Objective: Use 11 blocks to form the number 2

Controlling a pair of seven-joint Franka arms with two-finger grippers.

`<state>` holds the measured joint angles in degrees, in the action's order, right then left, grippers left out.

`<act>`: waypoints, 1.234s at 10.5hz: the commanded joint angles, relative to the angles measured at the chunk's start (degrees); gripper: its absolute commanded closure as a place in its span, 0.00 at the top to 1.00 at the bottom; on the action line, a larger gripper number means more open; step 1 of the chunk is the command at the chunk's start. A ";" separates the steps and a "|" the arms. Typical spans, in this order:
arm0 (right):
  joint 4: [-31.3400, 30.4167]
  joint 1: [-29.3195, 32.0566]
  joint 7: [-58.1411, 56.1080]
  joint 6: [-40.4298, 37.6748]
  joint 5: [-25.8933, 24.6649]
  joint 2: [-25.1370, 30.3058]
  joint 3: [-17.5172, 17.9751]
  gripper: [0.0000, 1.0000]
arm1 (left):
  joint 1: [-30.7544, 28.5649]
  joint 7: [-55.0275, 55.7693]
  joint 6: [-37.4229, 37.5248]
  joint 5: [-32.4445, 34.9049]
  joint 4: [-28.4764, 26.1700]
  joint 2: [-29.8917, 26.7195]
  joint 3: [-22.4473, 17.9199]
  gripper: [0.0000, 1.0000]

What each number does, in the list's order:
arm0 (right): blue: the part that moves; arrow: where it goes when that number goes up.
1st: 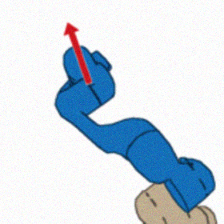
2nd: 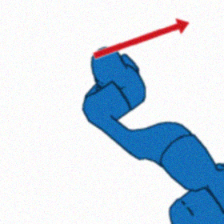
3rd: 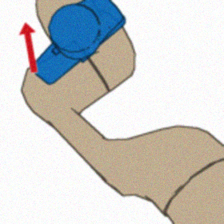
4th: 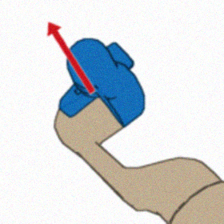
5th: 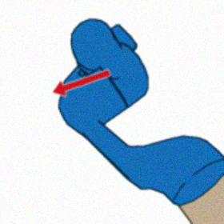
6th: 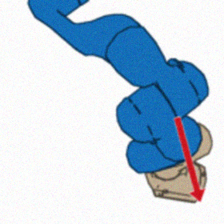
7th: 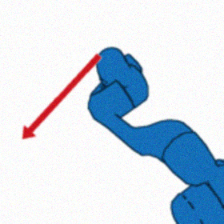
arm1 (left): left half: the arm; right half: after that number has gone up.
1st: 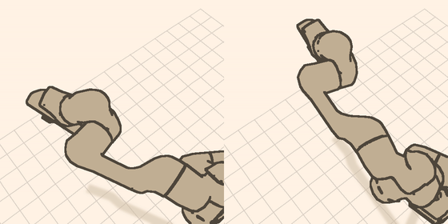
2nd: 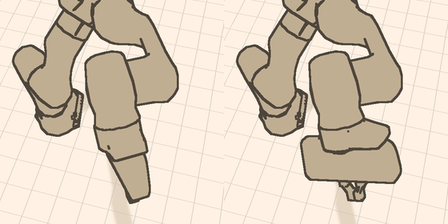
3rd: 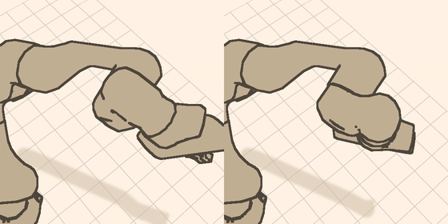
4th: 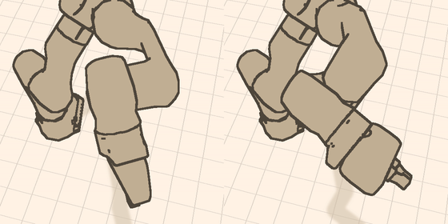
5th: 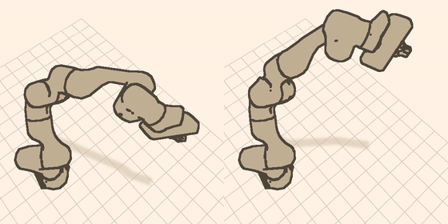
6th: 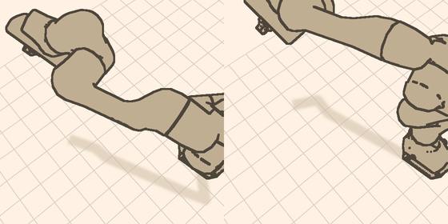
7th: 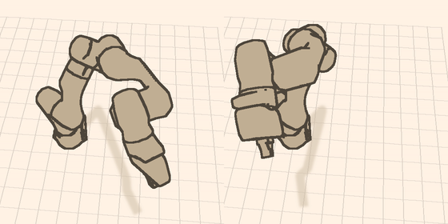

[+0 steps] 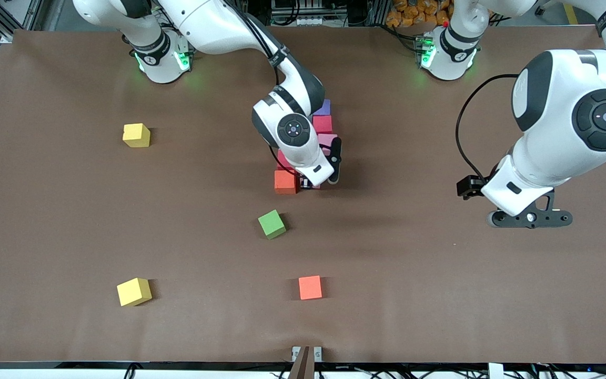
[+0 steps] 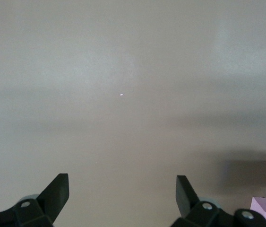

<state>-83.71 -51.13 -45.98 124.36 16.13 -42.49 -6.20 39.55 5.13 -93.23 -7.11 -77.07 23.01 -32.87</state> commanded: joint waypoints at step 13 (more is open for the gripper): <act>-4.97 0.95 -5.88 8.00 1.18 -0.67 1.10 0.25 | -1.32 -5.83 -3.81 6.31 -18.38 -22.04 1.23 1.00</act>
<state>-87.32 -50.67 -50.45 131.61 16.46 -43.69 -5.80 37.75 -0.83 -98.32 -2.30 -95.17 2.23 -31.46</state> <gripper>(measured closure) 0.410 0.000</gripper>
